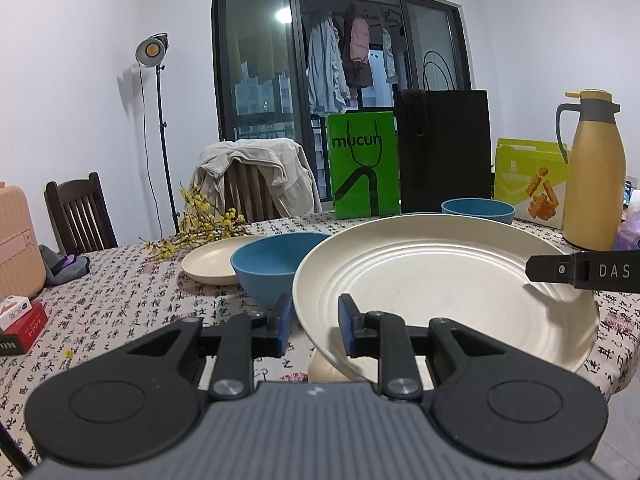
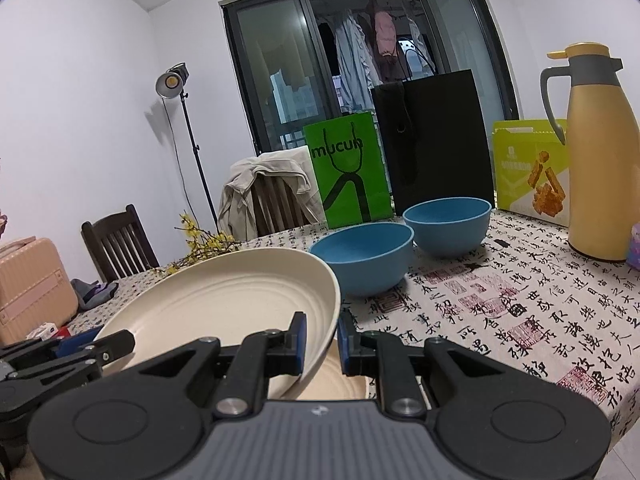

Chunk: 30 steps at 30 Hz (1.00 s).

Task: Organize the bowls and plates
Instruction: 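Bring the held cream plates beside the blue bowls with both tools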

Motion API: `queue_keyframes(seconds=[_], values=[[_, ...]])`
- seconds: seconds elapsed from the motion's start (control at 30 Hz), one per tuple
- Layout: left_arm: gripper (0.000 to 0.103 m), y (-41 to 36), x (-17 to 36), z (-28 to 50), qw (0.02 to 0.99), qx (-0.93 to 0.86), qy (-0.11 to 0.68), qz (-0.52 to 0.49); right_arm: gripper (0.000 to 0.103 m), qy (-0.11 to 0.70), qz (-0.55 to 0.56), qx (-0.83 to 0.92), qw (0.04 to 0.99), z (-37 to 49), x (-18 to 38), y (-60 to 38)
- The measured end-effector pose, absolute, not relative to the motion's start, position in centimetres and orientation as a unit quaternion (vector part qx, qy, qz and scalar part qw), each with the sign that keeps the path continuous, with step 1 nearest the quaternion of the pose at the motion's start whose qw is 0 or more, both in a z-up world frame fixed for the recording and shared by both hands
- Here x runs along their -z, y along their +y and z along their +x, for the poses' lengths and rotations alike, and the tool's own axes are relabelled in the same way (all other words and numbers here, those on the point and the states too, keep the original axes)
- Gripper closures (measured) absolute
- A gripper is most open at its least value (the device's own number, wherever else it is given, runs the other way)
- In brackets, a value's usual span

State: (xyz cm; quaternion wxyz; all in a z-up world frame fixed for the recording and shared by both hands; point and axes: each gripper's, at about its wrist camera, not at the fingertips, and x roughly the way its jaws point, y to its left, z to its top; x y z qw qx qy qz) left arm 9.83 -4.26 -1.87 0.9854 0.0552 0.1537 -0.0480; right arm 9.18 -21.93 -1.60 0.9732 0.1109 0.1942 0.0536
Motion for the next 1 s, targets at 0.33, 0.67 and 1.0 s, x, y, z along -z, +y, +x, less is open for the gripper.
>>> queue_keyframes(seconds=[0.33, 0.67, 1.0], values=[[0.078, -4.3, 2.9, 10.1, 0.983, 0.047, 0.169, 0.055, 0.087, 0.211, 0.109, -0.053, 0.970, 9.5, 2.8, -21.8], [0.078, -4.3, 4.0, 10.5, 0.980, 0.046, 0.184, 0.058, 0.087, 0.226, 0.109, -0.051, 0.967, 10.0, 3.8, -22.0], [0.078, -4.5, 4.6, 10.8, 0.978, 0.045, 0.193, 0.063, 0.087, 0.234, 0.109, -0.051, 0.965, 10.3, 4.3, -22.1]])
